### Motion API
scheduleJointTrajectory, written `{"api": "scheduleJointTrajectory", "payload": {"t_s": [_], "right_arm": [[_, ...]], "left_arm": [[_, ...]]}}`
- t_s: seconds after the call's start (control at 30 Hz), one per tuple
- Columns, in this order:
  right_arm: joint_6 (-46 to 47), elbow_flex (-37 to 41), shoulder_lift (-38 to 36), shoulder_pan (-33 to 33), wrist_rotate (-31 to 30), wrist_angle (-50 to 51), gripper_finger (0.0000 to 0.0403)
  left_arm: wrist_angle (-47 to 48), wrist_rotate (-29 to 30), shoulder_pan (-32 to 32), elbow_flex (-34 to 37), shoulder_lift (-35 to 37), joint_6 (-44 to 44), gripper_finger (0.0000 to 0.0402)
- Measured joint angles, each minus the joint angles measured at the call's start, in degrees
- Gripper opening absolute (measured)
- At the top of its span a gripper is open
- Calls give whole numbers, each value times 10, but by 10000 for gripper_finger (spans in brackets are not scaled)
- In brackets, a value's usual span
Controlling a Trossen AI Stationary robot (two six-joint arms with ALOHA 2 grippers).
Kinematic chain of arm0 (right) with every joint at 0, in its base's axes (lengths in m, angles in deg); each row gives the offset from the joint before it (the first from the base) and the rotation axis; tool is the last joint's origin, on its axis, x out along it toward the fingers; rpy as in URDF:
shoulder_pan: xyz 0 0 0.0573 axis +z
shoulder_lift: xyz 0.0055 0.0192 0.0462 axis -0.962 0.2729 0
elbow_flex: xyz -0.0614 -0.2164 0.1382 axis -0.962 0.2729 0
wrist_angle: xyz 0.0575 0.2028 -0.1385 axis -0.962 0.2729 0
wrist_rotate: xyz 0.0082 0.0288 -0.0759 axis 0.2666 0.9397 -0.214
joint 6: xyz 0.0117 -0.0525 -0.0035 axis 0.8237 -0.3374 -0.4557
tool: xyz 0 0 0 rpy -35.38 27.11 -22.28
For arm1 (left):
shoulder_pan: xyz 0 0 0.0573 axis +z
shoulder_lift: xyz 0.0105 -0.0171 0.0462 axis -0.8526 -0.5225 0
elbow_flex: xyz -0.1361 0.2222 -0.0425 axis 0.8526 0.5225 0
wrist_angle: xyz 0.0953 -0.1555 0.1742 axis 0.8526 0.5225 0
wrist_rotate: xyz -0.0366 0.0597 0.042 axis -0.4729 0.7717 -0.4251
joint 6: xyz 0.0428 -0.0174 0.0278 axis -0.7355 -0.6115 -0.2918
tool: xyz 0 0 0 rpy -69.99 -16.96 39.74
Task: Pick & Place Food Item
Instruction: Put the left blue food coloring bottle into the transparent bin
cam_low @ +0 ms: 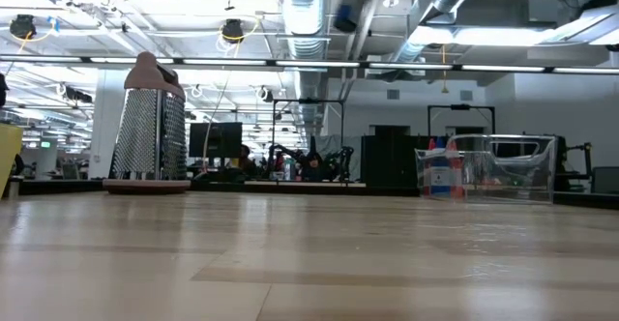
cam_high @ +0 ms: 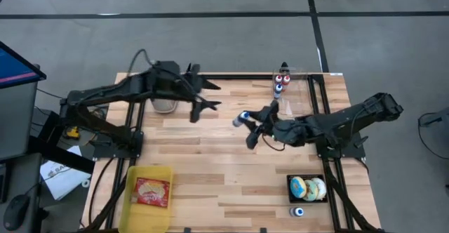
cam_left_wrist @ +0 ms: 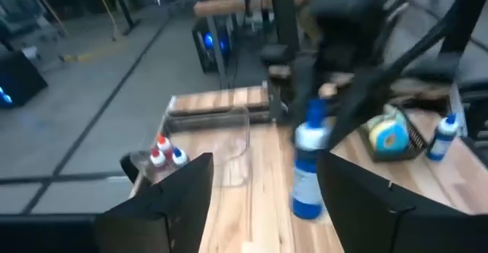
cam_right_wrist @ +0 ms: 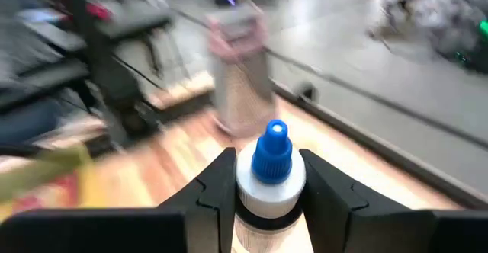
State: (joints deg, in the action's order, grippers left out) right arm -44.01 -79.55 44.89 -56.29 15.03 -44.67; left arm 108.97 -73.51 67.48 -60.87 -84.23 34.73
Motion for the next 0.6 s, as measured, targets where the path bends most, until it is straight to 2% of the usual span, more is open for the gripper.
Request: {"api": "scheduleJointTrajectory", "payload": {"t_s": [0.1, 0.33, 0.47, 0.6], "right_arm": [[106, 0, -26, 1, -15, 127, 104], [445, 0, -61, 1, -39, 491, 104], [624, 5, -59, 10, -92, 647, 104], [842, 54, -70, -1, -118, 780, 104]], "left_arm": [[10, 11, -2, 0, 35, 4, 229], [21, 55, -29, -1, 101, 34, 226], [17, 81, -54, -1, 121, 51, 227], [19, 101, -76, 0, 126, 66, 224]]}}
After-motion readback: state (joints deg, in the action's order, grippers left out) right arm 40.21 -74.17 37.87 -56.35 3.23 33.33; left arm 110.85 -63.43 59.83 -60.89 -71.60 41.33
